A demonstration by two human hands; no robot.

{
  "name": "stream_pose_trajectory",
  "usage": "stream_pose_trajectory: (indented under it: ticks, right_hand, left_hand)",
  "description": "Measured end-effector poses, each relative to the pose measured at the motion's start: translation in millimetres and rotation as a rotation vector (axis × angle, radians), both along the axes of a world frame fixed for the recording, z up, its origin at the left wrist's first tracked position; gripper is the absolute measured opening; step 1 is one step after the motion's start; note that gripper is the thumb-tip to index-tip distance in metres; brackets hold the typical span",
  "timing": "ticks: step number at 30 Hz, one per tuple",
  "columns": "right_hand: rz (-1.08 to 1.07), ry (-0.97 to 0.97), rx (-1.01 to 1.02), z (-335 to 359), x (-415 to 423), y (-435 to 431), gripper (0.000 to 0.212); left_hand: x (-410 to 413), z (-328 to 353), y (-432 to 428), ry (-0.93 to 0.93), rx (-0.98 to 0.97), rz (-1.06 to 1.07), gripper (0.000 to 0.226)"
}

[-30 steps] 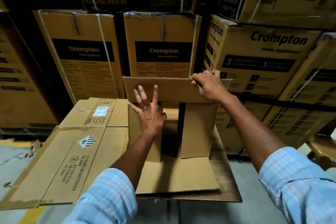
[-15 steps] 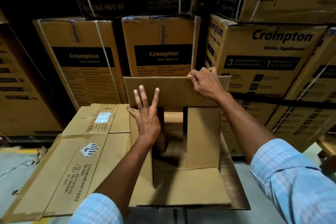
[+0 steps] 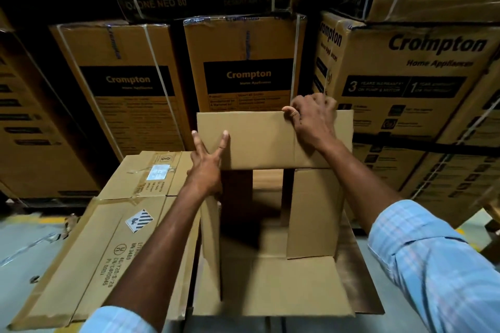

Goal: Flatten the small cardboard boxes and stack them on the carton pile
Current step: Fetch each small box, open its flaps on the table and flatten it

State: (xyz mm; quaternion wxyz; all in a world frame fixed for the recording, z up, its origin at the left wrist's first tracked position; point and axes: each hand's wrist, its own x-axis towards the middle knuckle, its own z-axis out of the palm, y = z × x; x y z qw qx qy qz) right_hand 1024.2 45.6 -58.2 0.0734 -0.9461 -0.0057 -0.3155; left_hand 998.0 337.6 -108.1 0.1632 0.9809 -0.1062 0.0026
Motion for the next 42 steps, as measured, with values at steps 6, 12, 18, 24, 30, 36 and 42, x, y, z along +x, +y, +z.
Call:
stream_pose_trajectory:
  ticks: [6,12,18,24,30,36,42]
  right_hand:
    - [-0.266,-0.047,0.312,-80,-43,30,0.084]
    - [-0.493,0.169,0.478,-195,-93,70,0.138]
    - [-0.278,-0.082,0.788,-177,-117,41,0.073]
    - [-0.279,-0.275,1.017,-146,-165,-31,0.036]
    - [-0.186,-0.530,0.808,-116,-182,-42,0.024]
    - [-0.112,-0.367,0.957,-124,-190,-39,0.039]
    - [-0.298,-0.052,1.067,-169,-208,-34,0.054]
  left_hand:
    - [-3,8,8,0.144,0.037,-0.051,0.150]
    - [-4,15,13,0.189,0.055,-0.054,0.150]
    - [-18,12,16,0.198,0.013,-0.033,0.146]
    - [-29,9,24,0.128,-0.046,-0.121,0.147]
    - [-47,33,16,-0.061,-0.147,-0.158,0.142]
    - [-56,6,21,-0.161,-0.106,-0.122,0.140]
    - [-71,-23,30,-0.105,0.007,-0.114,0.134]
